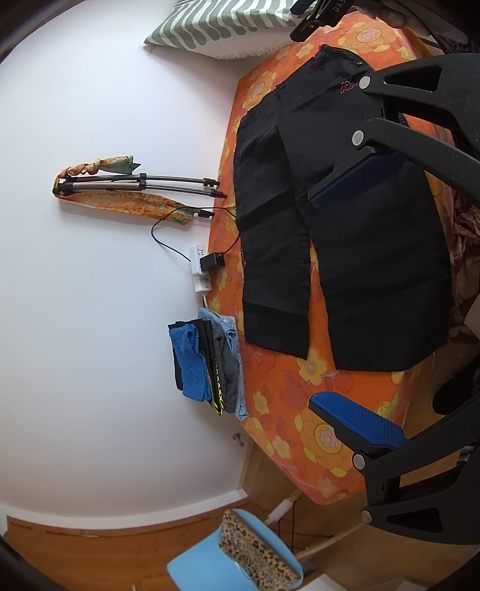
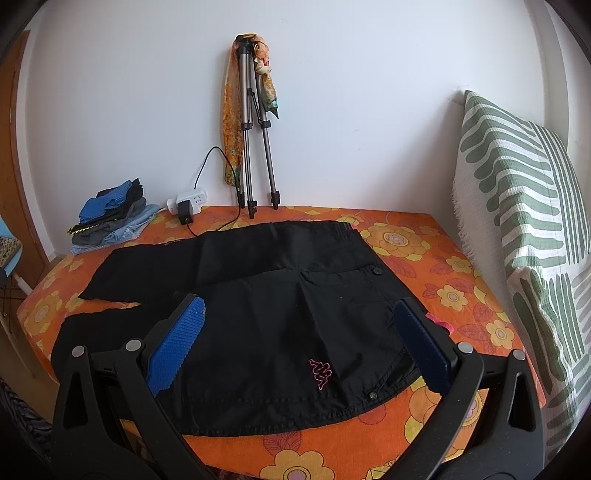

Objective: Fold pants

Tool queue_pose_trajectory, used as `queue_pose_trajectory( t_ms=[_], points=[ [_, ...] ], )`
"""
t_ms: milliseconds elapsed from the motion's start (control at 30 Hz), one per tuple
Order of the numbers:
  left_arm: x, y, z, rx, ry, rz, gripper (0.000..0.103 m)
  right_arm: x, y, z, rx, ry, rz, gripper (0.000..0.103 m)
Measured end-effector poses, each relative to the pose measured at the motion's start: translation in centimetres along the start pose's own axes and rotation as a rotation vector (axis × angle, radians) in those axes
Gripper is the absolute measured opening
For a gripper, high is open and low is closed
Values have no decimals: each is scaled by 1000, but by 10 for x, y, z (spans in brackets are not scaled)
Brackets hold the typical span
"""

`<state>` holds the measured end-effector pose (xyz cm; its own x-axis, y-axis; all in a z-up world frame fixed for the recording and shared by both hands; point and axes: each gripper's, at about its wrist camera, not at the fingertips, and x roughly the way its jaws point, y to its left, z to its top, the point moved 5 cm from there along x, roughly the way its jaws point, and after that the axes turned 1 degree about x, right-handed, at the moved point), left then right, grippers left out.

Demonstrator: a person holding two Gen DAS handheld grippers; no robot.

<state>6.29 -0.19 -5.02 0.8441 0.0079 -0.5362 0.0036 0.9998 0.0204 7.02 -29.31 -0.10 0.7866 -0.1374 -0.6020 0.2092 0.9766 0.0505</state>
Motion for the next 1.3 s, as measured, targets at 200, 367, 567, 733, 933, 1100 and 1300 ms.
queue_pose_trajectory(
  t_ms=[200, 367, 567, 733, 933, 1100, 1300],
  points=[
    [0, 1, -1, 0, 4, 3, 99, 0, 0, -1, -1, 0, 1, 103],
    [3, 3, -2, -7, 16, 4, 99, 0, 0, 0, -2, 0, 0, 103],
    [3, 3, -1, 2, 14, 13, 99, 0, 1, -3, -10, 0, 6, 103],
    [4, 6, -2, -4, 13, 15, 99, 1, 6, -4, -26, 2, 7, 103],
    [5, 7, -4, 3, 16, 22, 99, 2, 8, -4, -34, 8, 16, 103],
    [8, 15, -6, -1, 19, 35, 99, 2, 14, -5, -48, 9, 46, 103],
    [14, 38, -13, -26, 35, 61, 99, -1, 29, -13, -108, 7, 99, 103]
  ],
)
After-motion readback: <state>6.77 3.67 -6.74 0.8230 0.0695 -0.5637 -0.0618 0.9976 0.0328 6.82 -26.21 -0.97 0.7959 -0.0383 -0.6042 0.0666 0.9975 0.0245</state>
